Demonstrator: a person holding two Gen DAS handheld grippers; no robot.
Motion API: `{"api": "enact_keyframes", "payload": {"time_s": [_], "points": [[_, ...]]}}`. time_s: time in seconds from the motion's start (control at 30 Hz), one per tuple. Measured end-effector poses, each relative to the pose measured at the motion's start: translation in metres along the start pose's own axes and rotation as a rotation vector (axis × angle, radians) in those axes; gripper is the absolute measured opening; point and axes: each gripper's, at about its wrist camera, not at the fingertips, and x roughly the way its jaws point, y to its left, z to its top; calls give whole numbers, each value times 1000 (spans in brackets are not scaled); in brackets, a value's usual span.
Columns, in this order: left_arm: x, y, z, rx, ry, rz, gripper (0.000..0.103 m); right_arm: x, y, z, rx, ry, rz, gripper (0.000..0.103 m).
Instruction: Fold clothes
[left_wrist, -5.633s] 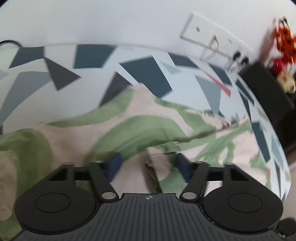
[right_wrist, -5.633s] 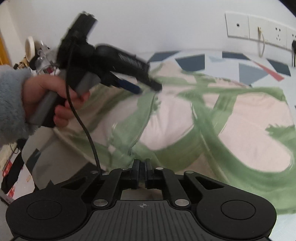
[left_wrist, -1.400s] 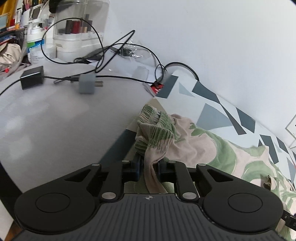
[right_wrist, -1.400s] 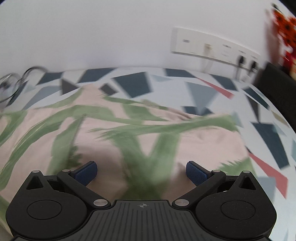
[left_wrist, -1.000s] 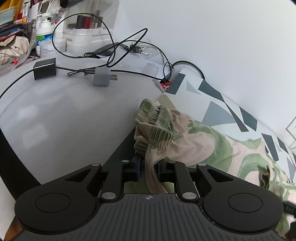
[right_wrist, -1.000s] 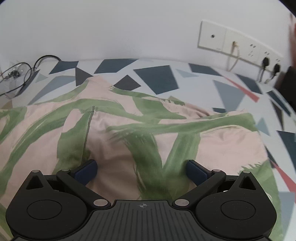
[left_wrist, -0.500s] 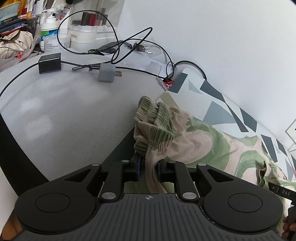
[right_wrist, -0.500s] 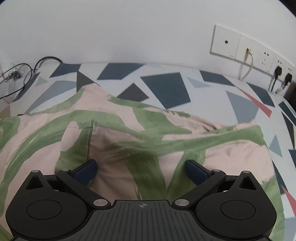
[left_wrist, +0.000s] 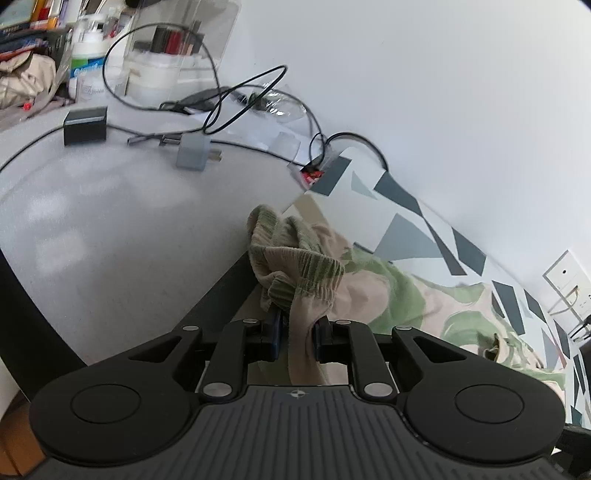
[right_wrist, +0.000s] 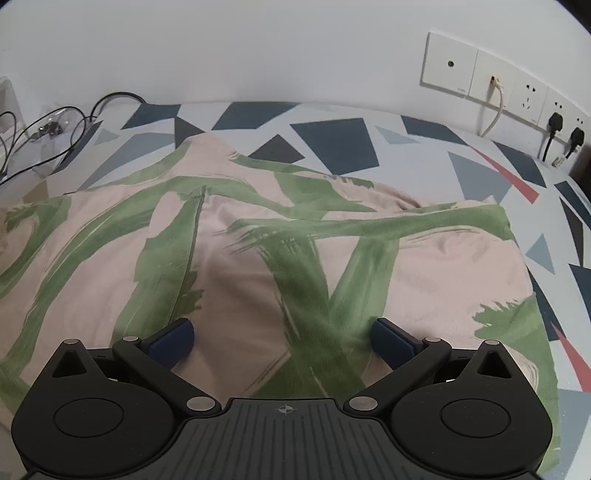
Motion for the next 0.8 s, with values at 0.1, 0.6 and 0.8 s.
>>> {"api": "enact_keyframes", "payload": {"time_s": [0.1,0.6,0.8], "points": [[-12,-25,3,67,-52,-56,16,-9,-15,9,0,-15,34,102],[-9,-292,-65,604,-16,-564,16,-75,-214,-5,381,-162,-96,102],[41,-357,-175,866,257,-586,36,-75,-246,-41,434,-118,-150,102]]}}
